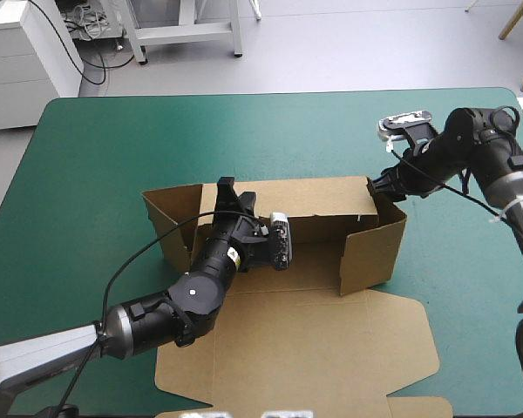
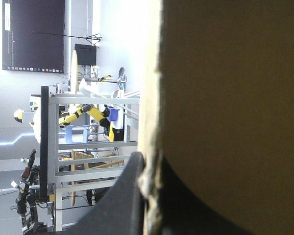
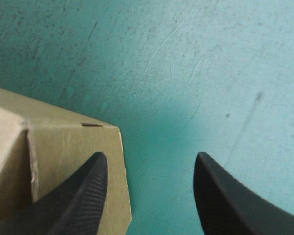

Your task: Fold the box

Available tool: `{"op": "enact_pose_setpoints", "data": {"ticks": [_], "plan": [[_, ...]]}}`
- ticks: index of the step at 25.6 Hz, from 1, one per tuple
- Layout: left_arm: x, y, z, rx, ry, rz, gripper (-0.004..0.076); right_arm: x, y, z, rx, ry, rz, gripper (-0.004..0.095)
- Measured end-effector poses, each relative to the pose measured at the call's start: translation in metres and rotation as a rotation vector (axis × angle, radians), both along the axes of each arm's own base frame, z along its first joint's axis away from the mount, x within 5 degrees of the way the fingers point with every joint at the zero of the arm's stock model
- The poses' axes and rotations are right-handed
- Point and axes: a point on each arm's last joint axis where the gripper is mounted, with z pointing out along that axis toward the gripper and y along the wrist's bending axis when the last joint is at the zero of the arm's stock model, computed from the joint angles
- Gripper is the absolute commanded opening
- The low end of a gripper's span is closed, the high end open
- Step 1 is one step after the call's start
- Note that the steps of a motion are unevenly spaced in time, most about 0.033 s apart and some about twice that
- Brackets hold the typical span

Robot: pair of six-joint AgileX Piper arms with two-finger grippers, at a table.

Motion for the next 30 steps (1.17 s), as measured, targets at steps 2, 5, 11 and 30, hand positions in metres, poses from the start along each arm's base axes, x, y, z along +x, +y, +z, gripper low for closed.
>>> {"op": "enact_pose_setpoints", "data": {"ticks": [2, 5, 11, 30], "plan": [[0.000, 0.000, 0.000, 0.000, 0.000, 0.000, -0.0008, -0.009, 0.000, 0.003, 0.012, -0.006, 0.005, 0.0493], [0.000, 0.000, 0.000, 0.000, 0.000, 0.000, -0.0008, -0.021, 0.002, 0.006, 0.042, -0.008, 0.020, 0.0493], [0.000, 0.000, 0.000, 0.000, 0.000, 0.000, -0.0008, -0.043, 0.002, 0.002, 0.059, 0.006, 0.055, 0.0493], [0.000, -0.001, 0.000, -0.009, 0.005, -0.003, -0.0008, -0.093, 0.019, -0.022, 0.167, -0.078, 0.151, 0.0482]]}}
